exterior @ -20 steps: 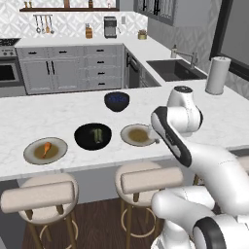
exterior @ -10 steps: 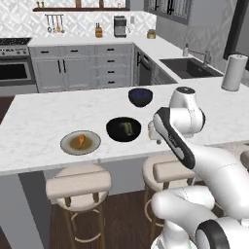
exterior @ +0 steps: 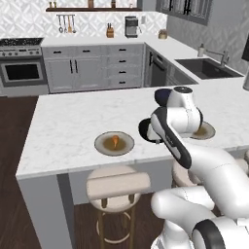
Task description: Pick the chicken drumstick and cucumber from their plates and place them in the bowl. Then put the bowl in the fridge.
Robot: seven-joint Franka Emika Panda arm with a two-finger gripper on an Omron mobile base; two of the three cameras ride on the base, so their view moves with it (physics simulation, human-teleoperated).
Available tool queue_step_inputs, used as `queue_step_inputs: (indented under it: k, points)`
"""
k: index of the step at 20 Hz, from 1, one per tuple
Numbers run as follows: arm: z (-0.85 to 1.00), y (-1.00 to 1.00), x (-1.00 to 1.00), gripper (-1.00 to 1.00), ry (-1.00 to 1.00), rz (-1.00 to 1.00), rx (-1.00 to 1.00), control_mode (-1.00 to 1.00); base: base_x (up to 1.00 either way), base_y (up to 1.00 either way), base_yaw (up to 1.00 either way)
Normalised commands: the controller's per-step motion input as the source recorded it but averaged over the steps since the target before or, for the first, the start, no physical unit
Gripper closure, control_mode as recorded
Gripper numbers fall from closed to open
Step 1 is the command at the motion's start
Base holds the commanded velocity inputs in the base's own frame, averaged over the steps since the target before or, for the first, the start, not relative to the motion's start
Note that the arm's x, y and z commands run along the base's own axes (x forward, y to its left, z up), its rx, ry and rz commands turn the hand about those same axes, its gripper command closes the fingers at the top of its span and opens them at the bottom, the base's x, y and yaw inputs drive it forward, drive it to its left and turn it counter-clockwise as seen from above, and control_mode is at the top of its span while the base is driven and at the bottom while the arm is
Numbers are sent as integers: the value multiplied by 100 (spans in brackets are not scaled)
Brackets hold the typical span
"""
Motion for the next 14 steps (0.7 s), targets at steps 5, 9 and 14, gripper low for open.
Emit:
queue_step_inputs:
  k: [5, 9, 14]
  points:
    - [0, 0, 0, -100, 0, 0, 0, 100, 44, 0, 0]
    - [0, 0, 0, -100, 0, 0, 0, 100, 37, 2, 0]
    - [0, 78, 22, -100, 0, 0, -1, -100, 0, 0, 0]
